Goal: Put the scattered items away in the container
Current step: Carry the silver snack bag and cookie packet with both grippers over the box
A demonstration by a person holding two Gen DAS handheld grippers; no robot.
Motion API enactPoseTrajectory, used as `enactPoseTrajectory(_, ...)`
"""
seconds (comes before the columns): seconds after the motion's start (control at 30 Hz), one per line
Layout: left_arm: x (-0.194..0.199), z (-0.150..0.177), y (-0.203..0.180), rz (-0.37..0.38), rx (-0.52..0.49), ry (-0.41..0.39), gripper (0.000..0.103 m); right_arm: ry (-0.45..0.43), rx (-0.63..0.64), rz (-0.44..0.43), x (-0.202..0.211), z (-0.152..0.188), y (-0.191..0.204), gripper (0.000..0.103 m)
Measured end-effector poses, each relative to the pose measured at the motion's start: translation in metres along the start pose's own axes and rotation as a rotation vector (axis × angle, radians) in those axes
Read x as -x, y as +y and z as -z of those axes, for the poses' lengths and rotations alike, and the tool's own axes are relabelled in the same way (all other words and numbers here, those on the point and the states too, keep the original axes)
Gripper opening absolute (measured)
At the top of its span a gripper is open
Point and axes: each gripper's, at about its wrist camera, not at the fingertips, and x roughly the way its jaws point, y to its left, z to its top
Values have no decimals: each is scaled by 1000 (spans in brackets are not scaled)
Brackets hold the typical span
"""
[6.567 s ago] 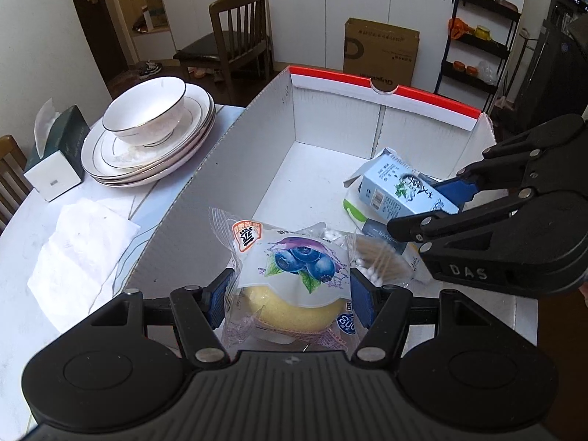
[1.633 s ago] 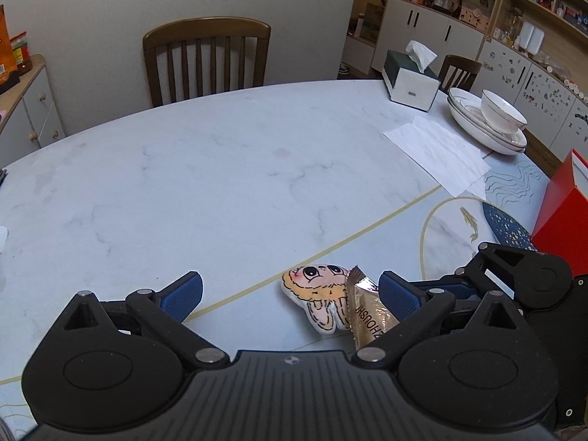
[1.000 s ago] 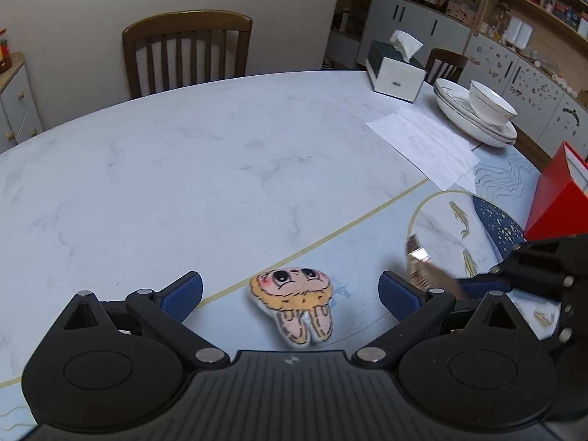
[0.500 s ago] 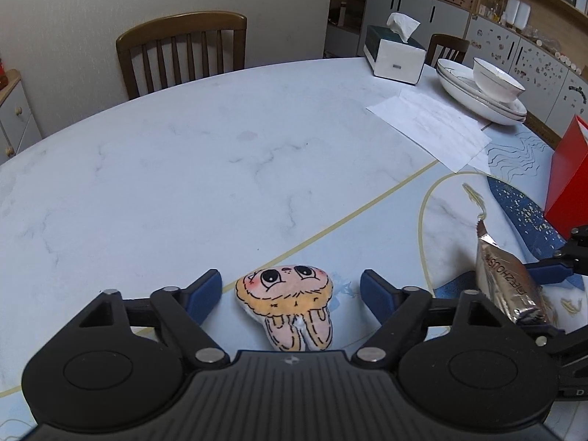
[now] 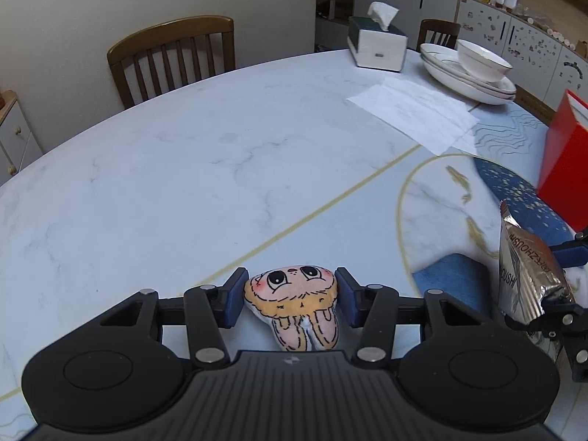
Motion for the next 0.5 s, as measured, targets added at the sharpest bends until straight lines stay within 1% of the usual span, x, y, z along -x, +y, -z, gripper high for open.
enactPoseTrajectory(0.2, 21, 3, -22, 41, -13, -6, 50, -12, -57, 9, 23, 11, -10, 47)
enactPoseTrajectory(0.5, 57, 6, -59, 130, -42, -24, 50, -34, -143, 32, 60, 32, -27, 47)
